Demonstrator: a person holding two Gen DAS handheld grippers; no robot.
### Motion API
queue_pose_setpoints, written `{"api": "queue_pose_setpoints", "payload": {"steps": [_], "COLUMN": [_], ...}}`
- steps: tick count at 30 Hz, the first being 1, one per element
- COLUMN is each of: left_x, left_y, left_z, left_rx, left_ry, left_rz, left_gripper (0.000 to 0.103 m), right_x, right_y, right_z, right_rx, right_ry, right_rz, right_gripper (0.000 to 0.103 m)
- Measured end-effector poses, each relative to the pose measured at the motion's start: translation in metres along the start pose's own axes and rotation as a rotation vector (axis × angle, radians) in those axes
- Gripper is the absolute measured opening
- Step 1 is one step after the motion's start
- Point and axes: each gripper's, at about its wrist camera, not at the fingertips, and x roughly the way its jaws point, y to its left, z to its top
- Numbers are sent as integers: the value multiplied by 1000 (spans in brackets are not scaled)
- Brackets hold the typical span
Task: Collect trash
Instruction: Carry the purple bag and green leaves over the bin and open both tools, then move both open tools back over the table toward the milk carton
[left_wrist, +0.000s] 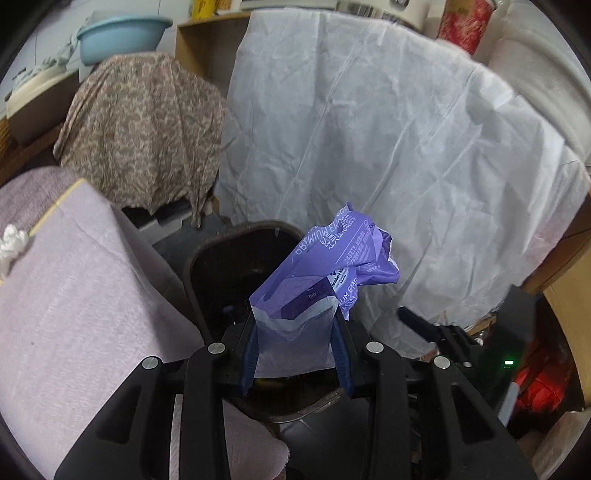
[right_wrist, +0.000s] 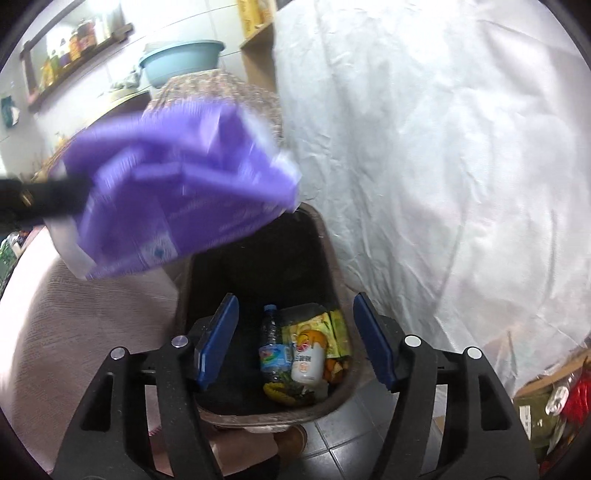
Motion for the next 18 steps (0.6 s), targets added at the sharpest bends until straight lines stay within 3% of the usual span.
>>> {"api": "queue_pose_setpoints", "payload": {"steps": [3,6,8,14,18], "left_x": [17,23,21,-3,-23], "left_y": [3,4,3,1,4], "left_z": [-5,-10,-12,-17,-25], "left_rx": [-28,-43,-43,-19,5], "left_ry": [50,66,63,14,-14], "left_rz": [3,-10,-11,-31,-32], "left_gripper": [39,51,68,82,86], "right_x": [0,0,1,-1,-9], "right_y": [-7,-12,-17,-30,-19], "right_z": [-4,-8,-10,-14,-14], "right_rx": [19,31,46,95,94], "right_ry": [8,13,16,27,18], "right_rz": [-19,-52,-75,-99,-84], "right_gripper": [66,68,71,72,75]}}
